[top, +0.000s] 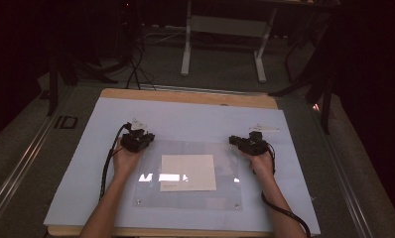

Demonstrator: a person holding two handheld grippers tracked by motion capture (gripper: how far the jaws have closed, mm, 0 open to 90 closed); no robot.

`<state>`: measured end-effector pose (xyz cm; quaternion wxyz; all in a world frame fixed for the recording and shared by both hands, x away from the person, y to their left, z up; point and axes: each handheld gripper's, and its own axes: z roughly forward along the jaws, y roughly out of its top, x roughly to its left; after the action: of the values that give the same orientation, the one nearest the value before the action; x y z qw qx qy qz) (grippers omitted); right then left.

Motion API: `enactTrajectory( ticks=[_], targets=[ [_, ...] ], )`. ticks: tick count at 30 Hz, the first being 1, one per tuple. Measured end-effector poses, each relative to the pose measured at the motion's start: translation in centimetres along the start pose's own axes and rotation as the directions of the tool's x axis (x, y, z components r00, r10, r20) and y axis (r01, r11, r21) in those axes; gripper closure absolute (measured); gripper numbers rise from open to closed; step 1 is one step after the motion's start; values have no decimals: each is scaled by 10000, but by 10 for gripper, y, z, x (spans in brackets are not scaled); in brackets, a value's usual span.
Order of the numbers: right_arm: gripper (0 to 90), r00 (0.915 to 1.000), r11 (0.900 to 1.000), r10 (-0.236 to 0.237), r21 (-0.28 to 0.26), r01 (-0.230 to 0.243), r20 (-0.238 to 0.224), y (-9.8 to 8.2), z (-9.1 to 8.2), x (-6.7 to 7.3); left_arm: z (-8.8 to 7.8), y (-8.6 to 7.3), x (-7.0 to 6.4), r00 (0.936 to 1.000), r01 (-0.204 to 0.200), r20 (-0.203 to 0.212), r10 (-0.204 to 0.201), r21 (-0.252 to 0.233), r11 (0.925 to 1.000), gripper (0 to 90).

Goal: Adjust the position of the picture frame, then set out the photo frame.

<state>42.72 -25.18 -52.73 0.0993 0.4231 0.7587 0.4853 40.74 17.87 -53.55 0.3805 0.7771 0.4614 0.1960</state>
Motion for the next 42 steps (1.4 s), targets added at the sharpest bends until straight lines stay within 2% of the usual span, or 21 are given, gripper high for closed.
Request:
enactTrajectory(
  ticks=[3,9,16,19,21,26,28,30,31,33,36,40,42],
  targets=[
    [803,9999,9998,141,-138,-141,55,2,5,-1,1,-2,2,10000,45,-8,-45,-189,9998,841],
    [807,9998,9999,-43,-156,46,187,1,4,1,1,-3,1,10000,-25,-48,23,-318,9995,839],
    [809,9996,9999,-109,-119,112,279,1,2,1,5,-1,-1,9997,141,-200,-150,-437,9989,837],
    [809,9996,9998,-107,-146,110,256,0,2,0,4,-2,1,9997,225,-82,-229,-430,9988,826],
    [809,9996,9997,-143,-175,147,242,0,2,0,2,-2,3,9991,421,67,-418,-532,9977,765],
    [812,9990,9993,-303,-189,310,319,0,2,1,-9,0,5,9982,549,300,-524,-892,9945,682],
    [813,9989,9992,-341,-193,348,324,0,2,1,-11,1,5,9982,559,250,-539,-903,9943,639],
    [813,9987,9990,-382,-197,389,331,-1,2,1,-13,0,6,9980,602,230,-581,-1001,9932,639],
    [815,9979,9985,-508,-203,517,409,-1,2,2,-14,0,7,9980,622,189,-606,-1030,9927,602],
    [819,9961,9973,-700,-166,710,528,-1,2,4,-15,-2,8,9970,741,313,-709,-1176,9903,587],
    [821,9935,9957,-911,-85,918,683,0,2,6,-17,-4,10,9970,647,519,-582,-1333,9890,554],
    [822,9934,9954,-937,-132,947,666,-1,2,5,-21,-4,9,9968,599,616,-507,-1596,9854,569],
    [822,9931,9952,-965,-124,975,660,-1,1,5,-22,-4,8,9973,519,594,-423,-1715,9838,611]
  ],
)
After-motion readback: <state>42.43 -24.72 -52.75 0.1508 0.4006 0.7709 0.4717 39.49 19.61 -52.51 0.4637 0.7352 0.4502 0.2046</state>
